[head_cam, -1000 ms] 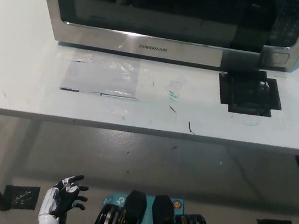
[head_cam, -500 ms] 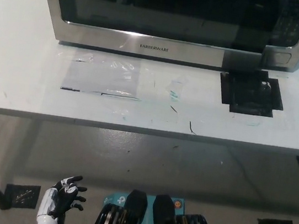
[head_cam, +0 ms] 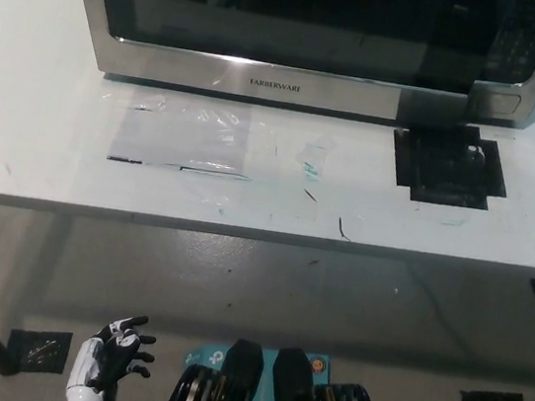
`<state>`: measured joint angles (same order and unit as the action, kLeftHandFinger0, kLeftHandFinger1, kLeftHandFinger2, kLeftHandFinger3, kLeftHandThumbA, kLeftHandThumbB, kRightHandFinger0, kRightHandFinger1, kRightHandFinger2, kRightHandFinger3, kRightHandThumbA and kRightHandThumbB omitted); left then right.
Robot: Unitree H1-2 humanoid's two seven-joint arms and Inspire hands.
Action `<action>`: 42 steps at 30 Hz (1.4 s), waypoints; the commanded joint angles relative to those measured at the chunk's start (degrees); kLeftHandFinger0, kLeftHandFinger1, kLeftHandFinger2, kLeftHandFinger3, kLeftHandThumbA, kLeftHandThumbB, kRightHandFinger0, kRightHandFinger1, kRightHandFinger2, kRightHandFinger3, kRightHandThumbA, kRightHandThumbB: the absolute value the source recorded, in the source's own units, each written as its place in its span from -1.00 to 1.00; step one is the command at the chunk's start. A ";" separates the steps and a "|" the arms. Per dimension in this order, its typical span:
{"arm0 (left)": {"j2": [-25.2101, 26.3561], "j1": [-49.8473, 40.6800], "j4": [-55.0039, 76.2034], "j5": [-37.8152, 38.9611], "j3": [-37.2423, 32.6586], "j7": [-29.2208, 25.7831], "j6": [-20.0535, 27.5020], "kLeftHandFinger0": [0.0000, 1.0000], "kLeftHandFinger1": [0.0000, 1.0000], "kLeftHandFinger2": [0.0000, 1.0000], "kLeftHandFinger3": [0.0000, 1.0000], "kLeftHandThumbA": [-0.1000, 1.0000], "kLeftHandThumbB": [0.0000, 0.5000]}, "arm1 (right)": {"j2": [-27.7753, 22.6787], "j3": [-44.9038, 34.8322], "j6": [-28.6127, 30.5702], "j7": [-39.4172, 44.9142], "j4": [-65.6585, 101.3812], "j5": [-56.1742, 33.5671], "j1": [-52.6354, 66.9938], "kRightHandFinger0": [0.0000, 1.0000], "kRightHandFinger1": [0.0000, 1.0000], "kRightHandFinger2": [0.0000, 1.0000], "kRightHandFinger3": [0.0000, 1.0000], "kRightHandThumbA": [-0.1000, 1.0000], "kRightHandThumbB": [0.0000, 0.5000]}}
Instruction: A microwave is kept infront of the robot with its door slightly ajar. The robot uses its right hand to push the door towards the left to open it.
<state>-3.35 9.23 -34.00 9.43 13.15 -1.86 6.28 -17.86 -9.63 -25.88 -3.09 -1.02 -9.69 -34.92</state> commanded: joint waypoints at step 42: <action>-0.11 0.07 2.21 -0.17 -1.28 -0.79 0.08 -0.42 -0.33 -0.18 0.10 -0.42 -0.84 | -0.27 14.85 14.32 4.09 -32.65 13.43 -22.72 -0.22 0.08 0.32 0.74 -0.34 -0.37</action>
<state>-3.40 8.72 -33.12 9.42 12.51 -2.04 6.01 -17.88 4.18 -15.17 -0.76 -34.28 1.74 -53.73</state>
